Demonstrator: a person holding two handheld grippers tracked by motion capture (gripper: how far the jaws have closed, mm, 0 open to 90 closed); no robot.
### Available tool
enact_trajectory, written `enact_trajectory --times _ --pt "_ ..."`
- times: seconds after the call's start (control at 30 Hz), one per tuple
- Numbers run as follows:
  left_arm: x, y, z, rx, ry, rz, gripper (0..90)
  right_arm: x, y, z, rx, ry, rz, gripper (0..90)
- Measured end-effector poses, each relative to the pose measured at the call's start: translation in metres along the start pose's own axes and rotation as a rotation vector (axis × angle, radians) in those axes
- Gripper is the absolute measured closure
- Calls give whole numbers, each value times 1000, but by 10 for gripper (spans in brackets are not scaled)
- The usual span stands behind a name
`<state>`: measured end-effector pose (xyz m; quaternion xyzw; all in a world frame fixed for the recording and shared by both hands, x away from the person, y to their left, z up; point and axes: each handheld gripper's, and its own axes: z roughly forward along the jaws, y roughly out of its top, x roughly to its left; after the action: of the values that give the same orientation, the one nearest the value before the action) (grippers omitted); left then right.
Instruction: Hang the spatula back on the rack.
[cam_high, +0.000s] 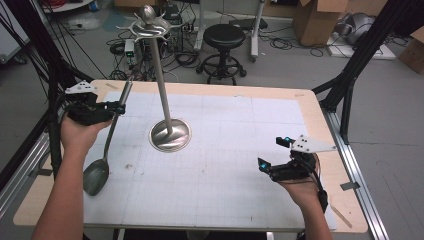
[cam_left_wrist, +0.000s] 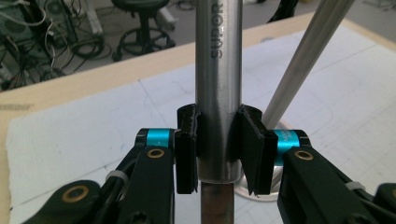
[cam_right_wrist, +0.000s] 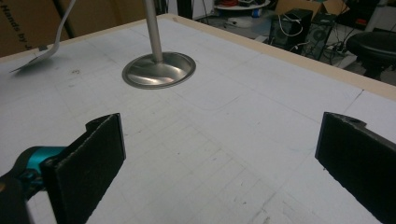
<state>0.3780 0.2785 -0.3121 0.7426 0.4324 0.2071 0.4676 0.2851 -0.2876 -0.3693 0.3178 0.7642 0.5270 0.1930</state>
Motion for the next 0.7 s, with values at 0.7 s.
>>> enact_trajectory --times 0.7 --pt "-4 13 -36 -253 -109 21 691 2 1 -1 -6 2 -4 4"
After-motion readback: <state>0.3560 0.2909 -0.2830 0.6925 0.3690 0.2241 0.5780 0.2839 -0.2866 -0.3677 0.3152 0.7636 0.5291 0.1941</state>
